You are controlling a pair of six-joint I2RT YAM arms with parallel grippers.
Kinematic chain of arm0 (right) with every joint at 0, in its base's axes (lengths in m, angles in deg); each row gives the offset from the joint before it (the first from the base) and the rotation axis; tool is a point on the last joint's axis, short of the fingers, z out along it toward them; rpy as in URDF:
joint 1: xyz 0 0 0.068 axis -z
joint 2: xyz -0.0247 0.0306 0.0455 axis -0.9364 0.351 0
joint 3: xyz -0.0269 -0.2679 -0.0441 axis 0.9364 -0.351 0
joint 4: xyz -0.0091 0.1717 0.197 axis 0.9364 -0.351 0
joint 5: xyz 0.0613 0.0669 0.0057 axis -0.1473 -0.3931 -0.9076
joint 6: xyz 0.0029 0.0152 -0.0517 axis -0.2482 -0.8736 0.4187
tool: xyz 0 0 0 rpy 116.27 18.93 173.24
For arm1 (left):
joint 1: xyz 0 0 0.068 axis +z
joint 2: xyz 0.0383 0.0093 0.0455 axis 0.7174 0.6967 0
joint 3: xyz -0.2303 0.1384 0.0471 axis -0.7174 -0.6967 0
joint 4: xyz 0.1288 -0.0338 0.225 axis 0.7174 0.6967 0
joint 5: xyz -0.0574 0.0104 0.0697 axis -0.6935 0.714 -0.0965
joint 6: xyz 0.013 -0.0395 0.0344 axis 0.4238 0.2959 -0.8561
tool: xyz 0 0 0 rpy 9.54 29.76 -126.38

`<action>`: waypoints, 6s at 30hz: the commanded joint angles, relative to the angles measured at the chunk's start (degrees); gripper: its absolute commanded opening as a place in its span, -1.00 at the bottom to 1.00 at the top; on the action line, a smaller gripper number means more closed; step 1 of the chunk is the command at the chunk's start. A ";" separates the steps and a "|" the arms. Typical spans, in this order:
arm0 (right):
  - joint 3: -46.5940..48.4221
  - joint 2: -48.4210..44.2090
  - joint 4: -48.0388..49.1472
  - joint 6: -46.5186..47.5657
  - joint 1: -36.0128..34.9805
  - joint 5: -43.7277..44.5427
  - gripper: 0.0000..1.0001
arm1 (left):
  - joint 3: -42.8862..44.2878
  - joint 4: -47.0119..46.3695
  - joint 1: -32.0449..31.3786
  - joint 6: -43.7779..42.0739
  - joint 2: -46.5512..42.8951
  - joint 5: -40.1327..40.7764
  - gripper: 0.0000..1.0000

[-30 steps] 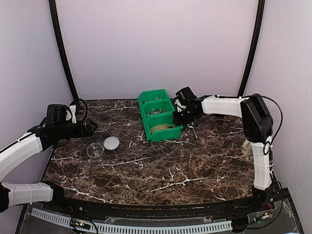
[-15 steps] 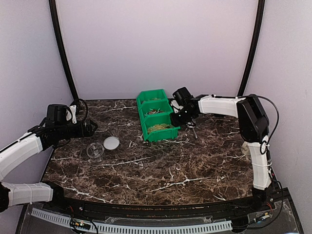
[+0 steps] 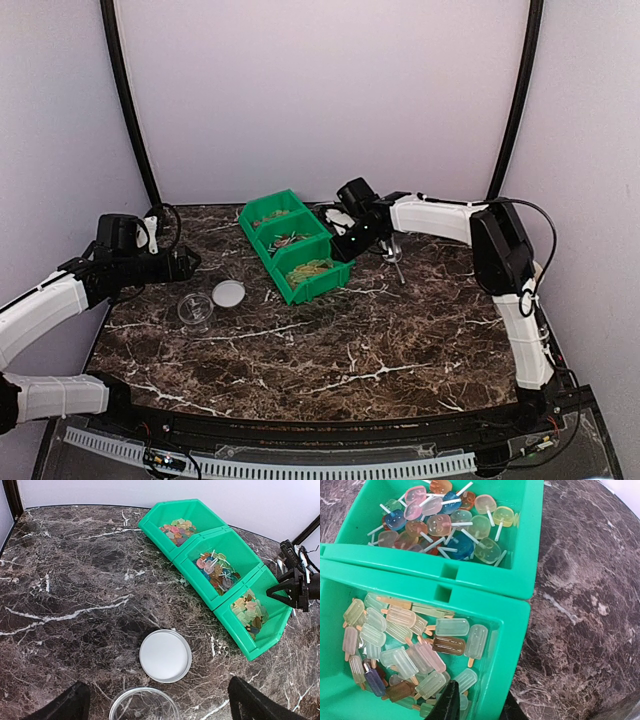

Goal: Pack the candies
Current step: Move the storage box to the corner of the board, then move the packing bottle to the center of the board.

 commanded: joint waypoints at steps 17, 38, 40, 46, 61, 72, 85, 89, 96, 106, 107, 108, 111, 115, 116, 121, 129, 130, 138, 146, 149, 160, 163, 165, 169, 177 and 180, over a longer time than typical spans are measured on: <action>-1.11 -6.72 -1.70 -7.95 -2.70 14.02 0.47 | -0.82 -0.91 -0.15 0.21 -0.42 -0.42 0.98; -28.69 -22.74 18.15 -26.74 -11.02 0.14 0.76 | -0.64 -0.48 -0.09 0.19 -1.32 1.99 0.98; -27.40 -20.79 18.22 -27.64 -11.53 -1.47 0.76 | -0.58 -0.40 -0.16 0.18 -1.40 2.08 0.98; -25.04 -16.72 18.37 -32.34 -11.75 -3.14 0.72 | -0.64 -0.19 -0.12 0.11 -2.05 3.06 0.98; -22.48 -13.04 21.19 -35.63 -11.12 2.01 0.70 | -0.64 -0.21 -0.16 0.03 -1.84 3.69 0.98; -22.34 -12.02 20.68 -35.82 -9.37 9.20 0.49 | -0.59 -0.04 -0.17 -0.04 -1.82 3.62 0.98; -20.75 -11.37 18.99 -32.17 -4.00 12.57 0.14 | -0.61 0.07 -0.15 -0.14 -2.52 3.93 0.98; -19.83 -10.80 17.76 -30.12 -1.76 12.78 -0.05 | -0.65 0.12 -0.12 -0.14 -2.55 3.80 0.98; -16.88 -9.40 14.81 -24.27 1.61 13.09 -0.26 | -0.64 0.09 -0.16 -0.20 -2.42 3.82 0.98; -12.12 -9.20 11.72 -14.16 4.39 7.20 0.06 | 0.27 3.49 -0.12 -0.16 0.33 9.94 0.98; -12.29 -9.99 11.78 -14.04 4.42 5.69 0.11 | 0.48 3.97 -0.11 0.10 0.74 10.51 0.98; -12.49 -11.03 11.77 -13.98 4.39 4.34 0.17 | 0.74 4.53 -0.13 0.31 1.24 10.93 0.98; -13.83 -14.95 11.31 -13.88 4.28 1.01 0.34 | 1.48 6.21 -0.16 1.49 2.68 10.84 0.98; -18.10 -21.56 12.45 -13.05 3.76 -0.27 0.49 | 0.71 6.61 -0.10 3.96 4.22 8.48 0.98; -19.17 -23.08 12.57 -12.86 3.71 -0.20 0.52 | 0.18 6.28 -0.16 5.00 4.42 7.69 0.98; -24.87 -29.82 13.55 -12.38 3.58 0.65 0.58 | -3.93 2.03 -0.08 10.17 4.83 2.25 0.98; -31.78 -37.30 15.98 -13.03 3.38 2.10 0.60 | -5.69 -0.41 -0.04 12.98 8.67 -0.53 0.98; -32.37 -38.12 16.17 -13.07 3.42 2.06 0.61 | -5.78 -0.92 -0.03 12.89 9.04 -0.92 0.98; -35.66 -39.77 16.30 -12.90 3.37 2.88 0.63 | -4.55 -4.51 -0.29 12.15 14.52 -12.41 0.98; -35.45 -41.49 16.71 -12.91 3.45 2.49 0.63 | -0.52 -4.41 -4.28 11.99 17.26 -14.59 0.98; -34.84 -40.99 16.42 -12.90 3.35 2.41 0.63 | 2.19 -3.89 -7.34 11.90 19.62 -14.81 0.98; -34.23 -42.42 15.94 -12.82 3.41 2.84 0.65 | 10.83 -3.09 -15.53 11.46 25.36 -10.79 0.98; -34.24 -42.17 15.69 -12.88 3.38 2.65 0.65 | 11.50 -3.38 -15.67 11.71 25.58 -11.15 0.98; -34.37 -42.16 15.56 -12.90 3.42 2.65 0.65 | 11.93 -2.18 -15.83 11.49 26.00 -10.41 0.98; -34.80 -42.42 15.64 -12.90 3.36 2.71 0.66 | 11.75 2.41 -15.93 9.82 22.91 -2.20 0.98; -35.20 -42.34 15.95 -13.14 3.38 2.35 0.68 | 8.34 7.86 -15.91 10.05 18.30 -4.33 0.98; -35.51 -42.59 16.00 -12.88 3.34 2.30 0.74 | 6.01 6.86 -15.95 10.55 18.41 -6.92 0.98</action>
